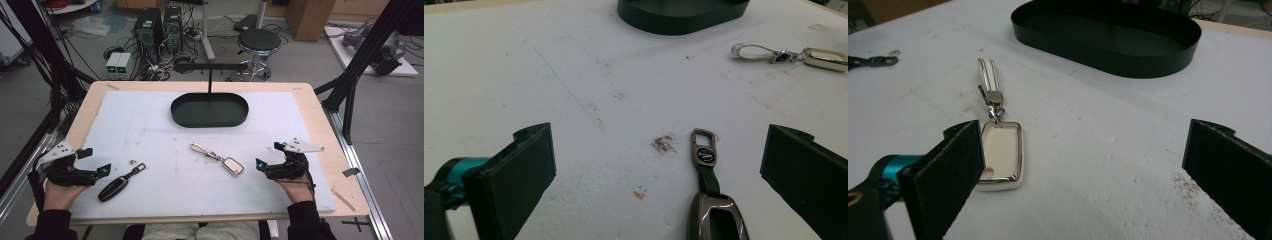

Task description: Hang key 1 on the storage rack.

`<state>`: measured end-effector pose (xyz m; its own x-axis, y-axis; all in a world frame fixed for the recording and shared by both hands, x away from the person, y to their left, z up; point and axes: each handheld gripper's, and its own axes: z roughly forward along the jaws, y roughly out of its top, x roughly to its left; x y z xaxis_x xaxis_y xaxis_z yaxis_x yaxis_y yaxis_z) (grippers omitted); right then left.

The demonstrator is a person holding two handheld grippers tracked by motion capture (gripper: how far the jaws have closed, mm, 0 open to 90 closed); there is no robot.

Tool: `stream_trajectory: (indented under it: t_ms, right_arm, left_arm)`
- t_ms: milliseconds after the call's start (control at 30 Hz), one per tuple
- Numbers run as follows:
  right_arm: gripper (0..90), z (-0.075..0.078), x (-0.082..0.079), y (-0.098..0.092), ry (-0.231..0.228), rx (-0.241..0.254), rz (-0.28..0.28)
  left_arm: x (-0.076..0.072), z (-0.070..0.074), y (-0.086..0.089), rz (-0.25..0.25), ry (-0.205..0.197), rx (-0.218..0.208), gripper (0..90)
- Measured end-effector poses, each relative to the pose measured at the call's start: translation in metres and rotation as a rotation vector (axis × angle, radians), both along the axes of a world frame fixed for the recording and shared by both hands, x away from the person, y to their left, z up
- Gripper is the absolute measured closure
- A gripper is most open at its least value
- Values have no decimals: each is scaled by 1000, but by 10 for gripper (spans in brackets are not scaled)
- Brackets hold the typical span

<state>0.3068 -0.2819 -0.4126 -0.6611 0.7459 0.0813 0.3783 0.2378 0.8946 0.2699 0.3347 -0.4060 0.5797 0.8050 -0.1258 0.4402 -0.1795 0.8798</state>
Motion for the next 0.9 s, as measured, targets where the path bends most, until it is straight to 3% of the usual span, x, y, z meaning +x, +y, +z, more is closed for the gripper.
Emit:
stream_trajectory:
  t_ms: [233,900]
  right_arm:
    - [26,2,3,15,9,-50,33]
    - [24,9,21,35,47,-116,60]
  left_arm:
    - [0,-1,-1,-4,6,7,17]
    - [3,-3,-2,-16,19,21,17]
